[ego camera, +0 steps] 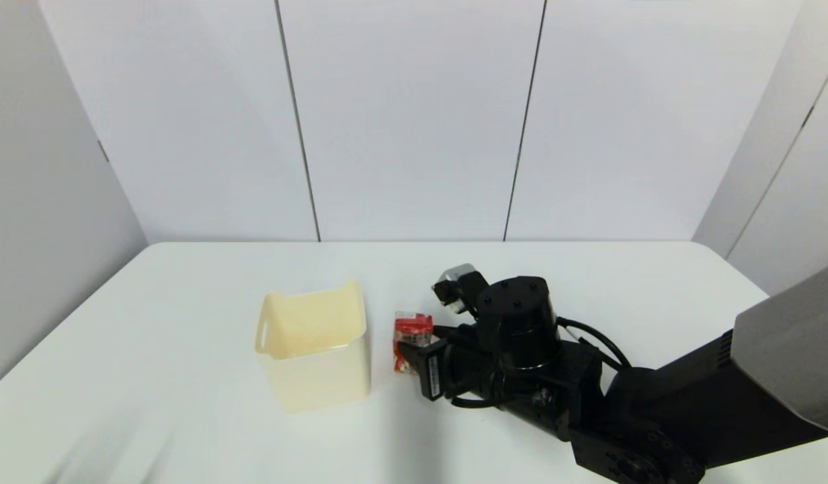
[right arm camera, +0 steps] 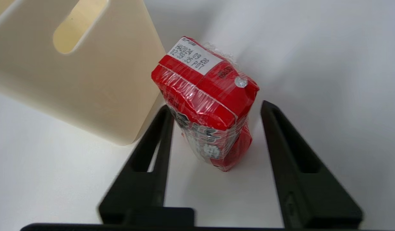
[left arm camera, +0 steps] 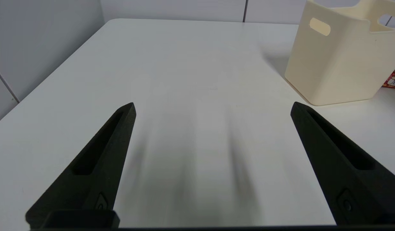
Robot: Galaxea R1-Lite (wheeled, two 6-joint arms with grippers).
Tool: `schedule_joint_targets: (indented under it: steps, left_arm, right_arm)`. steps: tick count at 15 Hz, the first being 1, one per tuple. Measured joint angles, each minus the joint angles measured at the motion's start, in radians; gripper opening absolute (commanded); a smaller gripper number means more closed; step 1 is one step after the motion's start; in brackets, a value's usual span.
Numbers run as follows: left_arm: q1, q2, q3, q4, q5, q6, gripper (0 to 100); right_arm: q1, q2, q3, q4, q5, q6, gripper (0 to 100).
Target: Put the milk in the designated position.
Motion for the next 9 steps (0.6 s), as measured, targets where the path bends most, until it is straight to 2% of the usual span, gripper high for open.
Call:
schedule_joint_targets:
  steps: [5,9]
  left_arm:
    - [0.0,0.0,0.0,0.0,0.0,0.0,100]
    - [0.0,0.0,0.0,0.0,0.0,0.0,100]
  right_arm:
    - [-0.002,-0.016,0.005,0.029,0.002,-0.002,100]
    - [-0.02,-0.101,0.01,0.159,0.01,0.0,100]
